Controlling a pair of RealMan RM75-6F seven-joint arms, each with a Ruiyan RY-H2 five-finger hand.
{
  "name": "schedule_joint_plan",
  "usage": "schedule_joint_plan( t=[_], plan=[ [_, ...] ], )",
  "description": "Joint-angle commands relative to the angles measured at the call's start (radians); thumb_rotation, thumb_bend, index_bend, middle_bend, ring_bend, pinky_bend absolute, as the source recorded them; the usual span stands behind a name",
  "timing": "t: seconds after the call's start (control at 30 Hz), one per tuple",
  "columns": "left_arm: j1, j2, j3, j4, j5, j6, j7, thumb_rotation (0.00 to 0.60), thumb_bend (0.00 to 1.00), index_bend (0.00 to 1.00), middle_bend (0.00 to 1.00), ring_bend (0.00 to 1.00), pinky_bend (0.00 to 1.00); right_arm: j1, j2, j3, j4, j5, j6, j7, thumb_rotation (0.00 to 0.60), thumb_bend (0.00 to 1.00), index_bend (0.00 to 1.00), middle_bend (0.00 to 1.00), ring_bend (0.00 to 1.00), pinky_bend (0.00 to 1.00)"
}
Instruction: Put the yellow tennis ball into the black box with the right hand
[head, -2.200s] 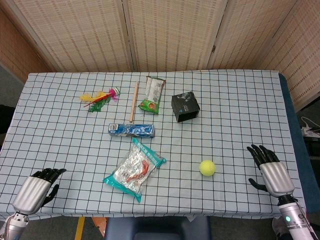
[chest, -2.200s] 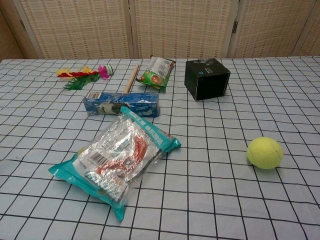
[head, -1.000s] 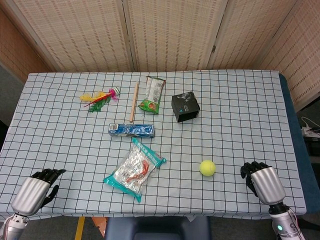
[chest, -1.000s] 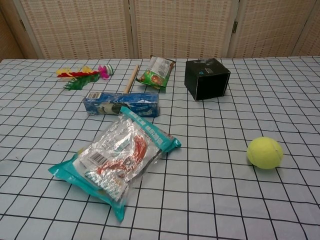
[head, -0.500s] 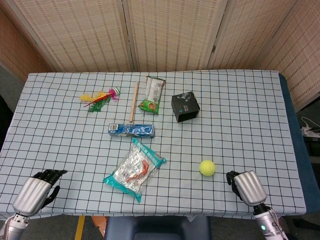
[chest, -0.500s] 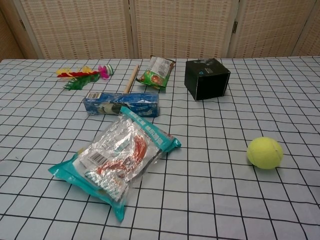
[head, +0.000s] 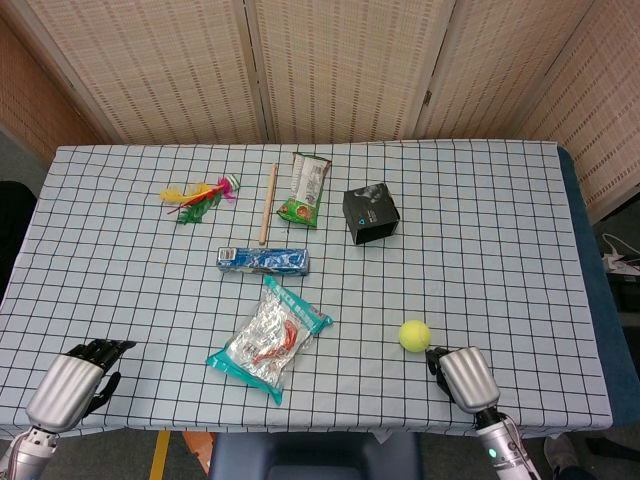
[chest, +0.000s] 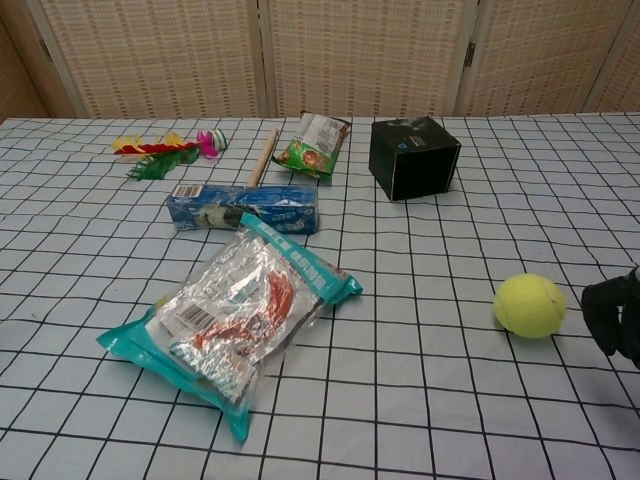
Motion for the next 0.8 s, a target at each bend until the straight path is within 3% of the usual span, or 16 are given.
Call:
schedule_joint_plan(
  t=[0.03,0.8],
  plan=[
    [0.001,0.0,0.0,0.0,-0.001,0.002,-0.003,0.6,0.5,0.26,0.34,0.33,0.53,0.002,-0.029,0.005,0.028,0.014,-0.01,-0.008,0.6,1.0,0.99,0.84,0.88,0.94],
    [-0.001,0.004,0.003,0.001,0.008,0.006,-0.018,0.6,0.5,0.26,0.34,0.33,0.53,0.068,-0.205,0.079,0.266,0.076,-0.049,0.047,0.6,1.0,0.99,0.84,0.88,0.94]
  ],
)
